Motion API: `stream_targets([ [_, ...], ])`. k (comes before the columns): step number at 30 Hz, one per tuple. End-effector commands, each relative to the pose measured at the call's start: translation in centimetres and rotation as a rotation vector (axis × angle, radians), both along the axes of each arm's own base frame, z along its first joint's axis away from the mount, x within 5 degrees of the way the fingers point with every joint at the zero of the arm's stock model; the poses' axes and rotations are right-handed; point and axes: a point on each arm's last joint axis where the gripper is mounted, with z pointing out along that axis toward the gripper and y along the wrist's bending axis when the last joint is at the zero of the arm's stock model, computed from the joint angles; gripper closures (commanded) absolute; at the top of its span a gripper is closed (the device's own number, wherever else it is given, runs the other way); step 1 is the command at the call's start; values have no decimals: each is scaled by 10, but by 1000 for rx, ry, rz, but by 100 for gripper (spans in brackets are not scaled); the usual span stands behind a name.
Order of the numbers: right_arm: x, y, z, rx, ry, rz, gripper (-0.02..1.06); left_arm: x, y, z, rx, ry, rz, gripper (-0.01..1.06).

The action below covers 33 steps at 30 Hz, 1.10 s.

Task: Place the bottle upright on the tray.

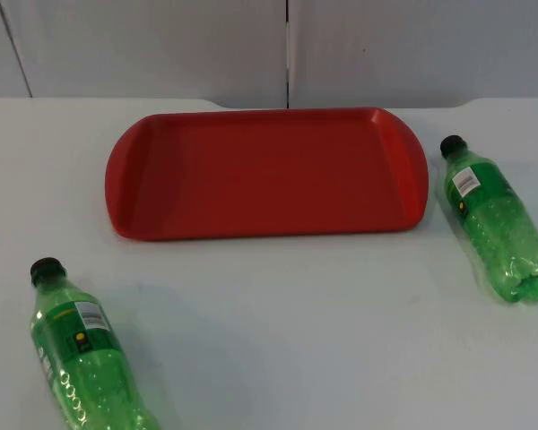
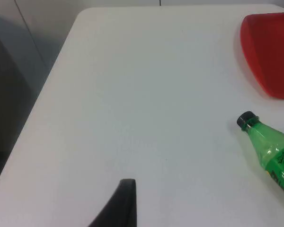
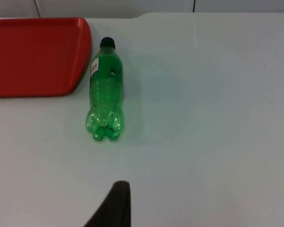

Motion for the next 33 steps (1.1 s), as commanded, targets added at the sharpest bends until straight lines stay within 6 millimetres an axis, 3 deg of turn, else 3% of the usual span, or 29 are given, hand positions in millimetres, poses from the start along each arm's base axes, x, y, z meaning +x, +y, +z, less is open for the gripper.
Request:
stream_targets([
  [1,0,0,0,0,-6,-5,6,-2,-1,5,-10,-26,-3,0],
  [10,0,0,0,0,-6,-5,6,-18,-2,38,-6,-129,-3,0],
  [16,0,0,0,0,-6,-5,6,-18,-3,55,-18,-140,-12,0],
  [33,0,0,0,0,-6,-5,6,6,-9,55,-97,22,-57,0],
])
